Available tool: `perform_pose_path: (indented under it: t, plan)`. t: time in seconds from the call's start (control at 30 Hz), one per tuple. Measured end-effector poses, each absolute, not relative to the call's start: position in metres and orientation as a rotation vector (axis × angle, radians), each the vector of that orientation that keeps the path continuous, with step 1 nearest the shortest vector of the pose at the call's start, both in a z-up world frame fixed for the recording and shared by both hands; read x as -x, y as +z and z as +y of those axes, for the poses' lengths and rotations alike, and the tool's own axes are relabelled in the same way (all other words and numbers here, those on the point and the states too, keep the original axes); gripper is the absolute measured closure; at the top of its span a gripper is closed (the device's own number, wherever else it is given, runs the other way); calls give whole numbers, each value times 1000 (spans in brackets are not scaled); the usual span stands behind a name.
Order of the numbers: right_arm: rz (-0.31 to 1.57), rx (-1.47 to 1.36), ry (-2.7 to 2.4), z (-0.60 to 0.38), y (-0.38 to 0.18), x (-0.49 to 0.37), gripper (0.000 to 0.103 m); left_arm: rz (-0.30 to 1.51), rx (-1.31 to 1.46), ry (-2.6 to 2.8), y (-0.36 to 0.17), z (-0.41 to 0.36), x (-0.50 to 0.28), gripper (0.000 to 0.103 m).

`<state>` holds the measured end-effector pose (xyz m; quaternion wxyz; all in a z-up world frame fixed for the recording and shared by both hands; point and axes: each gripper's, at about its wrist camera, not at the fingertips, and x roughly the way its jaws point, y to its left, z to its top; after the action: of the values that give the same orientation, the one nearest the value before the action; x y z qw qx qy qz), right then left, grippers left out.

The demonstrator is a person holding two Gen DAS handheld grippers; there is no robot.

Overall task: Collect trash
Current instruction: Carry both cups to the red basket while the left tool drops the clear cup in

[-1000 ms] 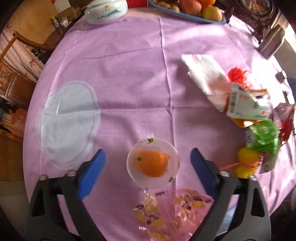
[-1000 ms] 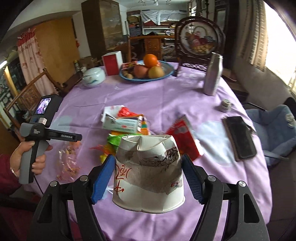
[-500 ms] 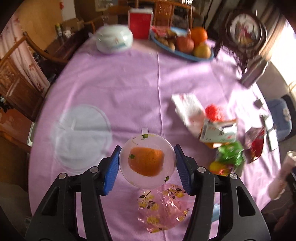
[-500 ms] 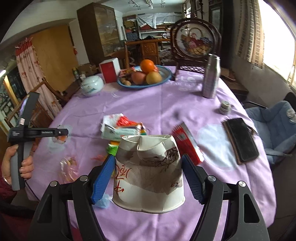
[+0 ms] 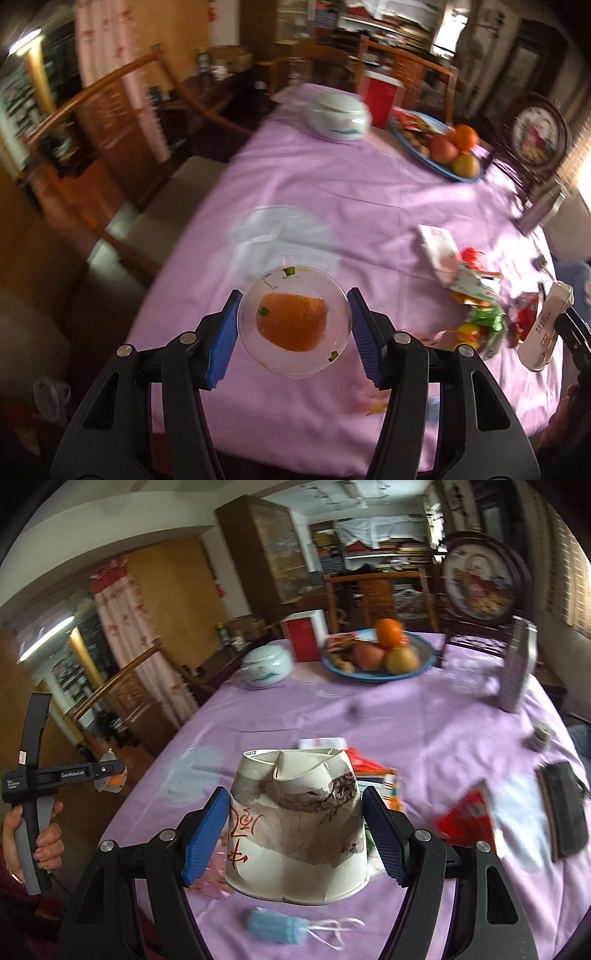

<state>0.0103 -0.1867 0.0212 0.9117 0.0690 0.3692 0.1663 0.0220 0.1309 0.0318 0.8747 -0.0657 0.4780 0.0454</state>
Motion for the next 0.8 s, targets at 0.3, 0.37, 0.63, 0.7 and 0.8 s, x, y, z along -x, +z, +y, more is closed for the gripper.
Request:
perform_pose_path:
  t: [0.3,0.37,0.63,0.7,0.8]
  plan:
    - [819,-16,669,-76,17,-26,30,1034,333,438,11,241,83,46]
    - [825,13,741,-49,18,-23,30,1047,378,507,3,260,109,46]
    - [826,122,927,33,27,9,30,1098,552,697,-36,322,193,46]
    - [825,145,940,46,30,18,30,1115,586,714,-46,334,200,46]
    - [833,164,943,58,31,27,30,1150,597,746,-55,349,203,34]
